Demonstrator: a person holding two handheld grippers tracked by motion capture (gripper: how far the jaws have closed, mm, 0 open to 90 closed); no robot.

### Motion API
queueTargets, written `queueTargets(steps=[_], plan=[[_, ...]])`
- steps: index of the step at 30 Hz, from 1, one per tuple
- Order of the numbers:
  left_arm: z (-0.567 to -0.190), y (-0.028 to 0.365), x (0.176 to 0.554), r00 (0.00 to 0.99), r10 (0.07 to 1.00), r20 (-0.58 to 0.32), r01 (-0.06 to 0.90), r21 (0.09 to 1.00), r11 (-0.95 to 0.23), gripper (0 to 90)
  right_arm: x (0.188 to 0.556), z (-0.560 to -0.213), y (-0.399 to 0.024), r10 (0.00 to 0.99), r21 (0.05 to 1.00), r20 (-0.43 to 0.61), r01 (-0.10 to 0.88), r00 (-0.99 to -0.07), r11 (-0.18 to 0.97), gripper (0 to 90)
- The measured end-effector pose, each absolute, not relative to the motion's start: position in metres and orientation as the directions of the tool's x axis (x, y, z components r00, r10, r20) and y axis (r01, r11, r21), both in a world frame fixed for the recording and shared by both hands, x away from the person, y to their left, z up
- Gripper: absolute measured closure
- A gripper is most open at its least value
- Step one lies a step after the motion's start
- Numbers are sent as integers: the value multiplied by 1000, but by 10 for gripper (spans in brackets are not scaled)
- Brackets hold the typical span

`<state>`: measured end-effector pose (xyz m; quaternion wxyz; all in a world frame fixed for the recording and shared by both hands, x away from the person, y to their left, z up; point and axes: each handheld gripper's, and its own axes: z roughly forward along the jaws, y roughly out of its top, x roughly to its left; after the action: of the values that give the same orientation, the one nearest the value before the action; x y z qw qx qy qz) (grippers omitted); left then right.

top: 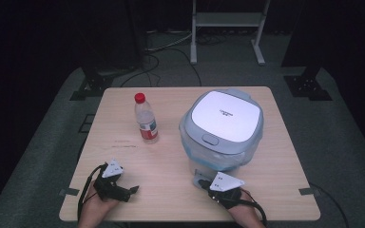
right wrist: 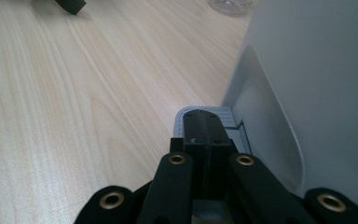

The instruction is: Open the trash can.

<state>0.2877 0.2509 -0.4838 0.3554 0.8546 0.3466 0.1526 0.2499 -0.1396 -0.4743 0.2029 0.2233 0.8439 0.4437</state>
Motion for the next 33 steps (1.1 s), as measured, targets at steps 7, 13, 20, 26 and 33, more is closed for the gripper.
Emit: queueTargets(steps=[7,13,20,26,33], plan=[[-484,251,288,713,701,14,484,713,-507,0,250,-476,-140,561,846,-138,198,-816,496,900],[-484,251,288,712,702,14,485,713,-506,0,250,-477,-141,562,848,-134,198,-816,491,900],[-484,251,288,711,703,14,485,713,-506,0,250,-479,-141,566,851,-125,206,-815,484,900],[-484,251,288,711,703,14,485,713,-506,0,250,-481,-141,565,849,-124,207,-815,486,900],[-484,251,288,711,703,14,485,713,-506,0,251,-482,-139,561,837,-133,210,-817,505,900]])
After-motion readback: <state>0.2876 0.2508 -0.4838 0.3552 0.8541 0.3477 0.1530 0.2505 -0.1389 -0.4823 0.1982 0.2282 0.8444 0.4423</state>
